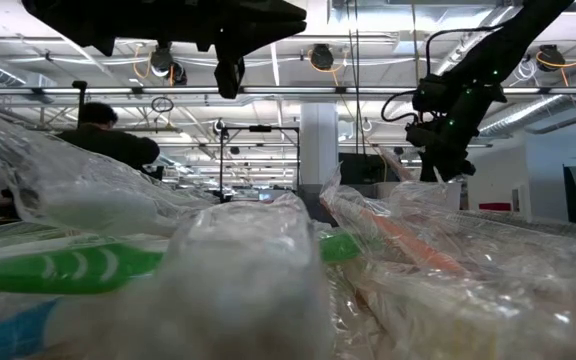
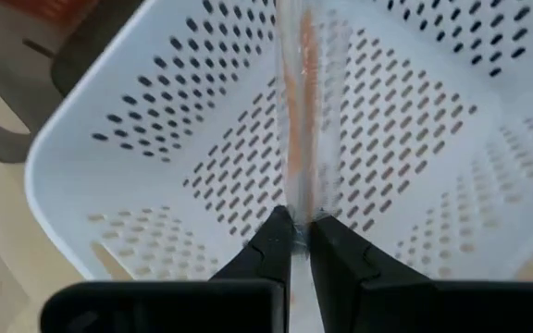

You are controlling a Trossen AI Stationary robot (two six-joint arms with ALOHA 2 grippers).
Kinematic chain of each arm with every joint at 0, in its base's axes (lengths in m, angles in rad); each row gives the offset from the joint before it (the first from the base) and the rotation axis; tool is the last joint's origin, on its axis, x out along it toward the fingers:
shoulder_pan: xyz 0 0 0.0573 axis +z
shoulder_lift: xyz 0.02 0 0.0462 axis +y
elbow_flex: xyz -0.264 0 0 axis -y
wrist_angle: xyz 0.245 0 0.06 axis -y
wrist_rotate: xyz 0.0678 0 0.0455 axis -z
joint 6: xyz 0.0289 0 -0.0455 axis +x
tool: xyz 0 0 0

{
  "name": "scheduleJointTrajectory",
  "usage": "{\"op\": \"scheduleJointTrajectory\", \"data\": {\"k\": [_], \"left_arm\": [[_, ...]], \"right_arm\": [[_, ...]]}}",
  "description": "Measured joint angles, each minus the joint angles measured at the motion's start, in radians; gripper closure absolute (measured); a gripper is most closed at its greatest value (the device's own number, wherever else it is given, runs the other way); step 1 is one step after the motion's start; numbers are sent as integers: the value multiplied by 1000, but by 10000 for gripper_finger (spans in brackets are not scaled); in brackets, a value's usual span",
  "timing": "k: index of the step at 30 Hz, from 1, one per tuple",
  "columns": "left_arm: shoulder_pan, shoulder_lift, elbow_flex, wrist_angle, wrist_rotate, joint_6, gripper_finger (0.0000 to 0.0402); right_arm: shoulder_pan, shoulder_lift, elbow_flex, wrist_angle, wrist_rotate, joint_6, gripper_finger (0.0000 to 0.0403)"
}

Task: Pick & Place Toothbrushes
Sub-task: Put the orange toothbrush into the white bin, then put the violet toothbrush into the black basket

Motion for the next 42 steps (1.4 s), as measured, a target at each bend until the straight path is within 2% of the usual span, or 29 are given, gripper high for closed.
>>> {"op": "scheduleJointTrajectory", "data": {"k": [6,14,20,30,33,38,42], "left_arm": [[0,0,0,-6,0,0,360],[0,0,0,-9,1,-2,360],[0,0,0,-9,1,-2,360],[0,0,0,-15,0,16,360],[0,0,0,-18,0,27,360],[0,0,0,-23,0,28,360],[0,0,0,-23,0,36,360]], "right_arm": [[0,0,0,1,3,-1,387],[1,0,0,5,4,22,301],[1,0,0,10,5,25,266],[3,-14,0,41,-1,25,267],[25,-46,0,44,-49,26,268],[108,-131,0,43,-180,54,268],[214,-185,0,36,-186,91,268]]}}
